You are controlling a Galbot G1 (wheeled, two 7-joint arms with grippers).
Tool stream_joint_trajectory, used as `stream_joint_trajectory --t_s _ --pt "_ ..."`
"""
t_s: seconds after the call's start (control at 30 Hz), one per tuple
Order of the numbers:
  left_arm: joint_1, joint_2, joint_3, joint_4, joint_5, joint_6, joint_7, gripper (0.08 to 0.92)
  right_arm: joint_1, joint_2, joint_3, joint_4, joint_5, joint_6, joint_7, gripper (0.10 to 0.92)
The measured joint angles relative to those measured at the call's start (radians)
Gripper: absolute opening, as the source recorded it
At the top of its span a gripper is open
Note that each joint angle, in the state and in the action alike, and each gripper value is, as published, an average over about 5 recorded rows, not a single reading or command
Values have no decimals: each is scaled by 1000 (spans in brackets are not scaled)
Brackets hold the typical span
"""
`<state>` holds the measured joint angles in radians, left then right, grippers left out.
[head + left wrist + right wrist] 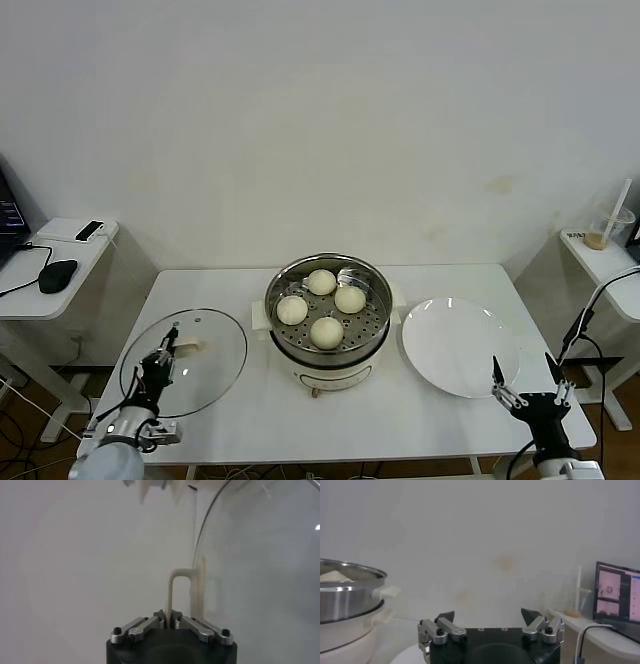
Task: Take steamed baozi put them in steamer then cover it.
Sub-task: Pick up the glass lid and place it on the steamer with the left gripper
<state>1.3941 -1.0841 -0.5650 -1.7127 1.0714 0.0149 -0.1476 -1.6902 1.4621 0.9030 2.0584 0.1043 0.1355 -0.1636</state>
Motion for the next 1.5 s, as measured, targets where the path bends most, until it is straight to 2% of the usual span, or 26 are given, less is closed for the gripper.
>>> stream_joint_trajectory --t_s 0.47,0.8,1.17,1.5 --pt "13 85 -65 -154 -26 17 65 147 -10 4 -8 6 -23 -3 -15 823" --pt "-68 133 74 -252 -56 109 133 147 -27 27 -31 7 -76 7 -28 823" --pt "-290 101 332 -262 -50 289 227 147 -24 61 -81 -6 -170 17 -32 823" --pt "-459 8 494 -218 44 437 348 147 -12 78 -126 -30 -255 20 -31 823"
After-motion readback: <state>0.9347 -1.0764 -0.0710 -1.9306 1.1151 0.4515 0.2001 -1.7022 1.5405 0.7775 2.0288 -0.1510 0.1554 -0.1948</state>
